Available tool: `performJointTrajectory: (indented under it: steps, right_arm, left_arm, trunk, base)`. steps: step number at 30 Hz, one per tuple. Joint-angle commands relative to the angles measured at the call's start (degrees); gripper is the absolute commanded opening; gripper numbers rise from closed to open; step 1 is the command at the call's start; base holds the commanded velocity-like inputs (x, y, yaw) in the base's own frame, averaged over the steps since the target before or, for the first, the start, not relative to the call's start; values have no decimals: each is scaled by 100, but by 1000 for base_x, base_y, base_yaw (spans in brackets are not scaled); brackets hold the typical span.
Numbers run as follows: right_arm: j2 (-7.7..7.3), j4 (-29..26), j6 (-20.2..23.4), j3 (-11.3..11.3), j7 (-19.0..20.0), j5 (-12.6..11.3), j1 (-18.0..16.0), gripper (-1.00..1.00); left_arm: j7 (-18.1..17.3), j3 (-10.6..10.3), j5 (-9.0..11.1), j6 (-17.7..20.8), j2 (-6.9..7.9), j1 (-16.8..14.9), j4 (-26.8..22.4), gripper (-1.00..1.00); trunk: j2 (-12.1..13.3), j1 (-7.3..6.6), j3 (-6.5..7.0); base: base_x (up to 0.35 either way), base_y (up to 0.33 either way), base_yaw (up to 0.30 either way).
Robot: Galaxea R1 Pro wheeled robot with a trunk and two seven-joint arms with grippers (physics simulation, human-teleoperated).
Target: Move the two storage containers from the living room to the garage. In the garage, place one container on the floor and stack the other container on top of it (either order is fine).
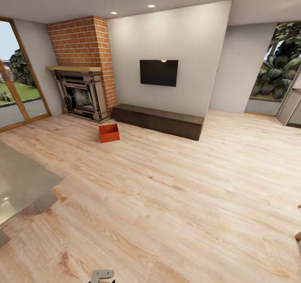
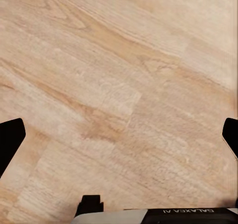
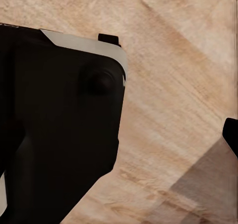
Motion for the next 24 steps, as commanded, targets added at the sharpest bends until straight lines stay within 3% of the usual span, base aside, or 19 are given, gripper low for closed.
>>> performJointTrajectory:
  steps: [1,24]
  right_arm:
    - [1,11,18,41,-23,27,-7,100]
    - [3,11,18,41,-23,27,-7,100]
  left_arm:
    - [-1,-48,59,-23,1,-8,9,100]
    - [-1,-48,59,-46,-2,-8,9,100]
  trunk:
    - [-8,5,-9]
    - [-8,5,-9]
  base:
    - [322,-133,0]
    - [322,-133,0]
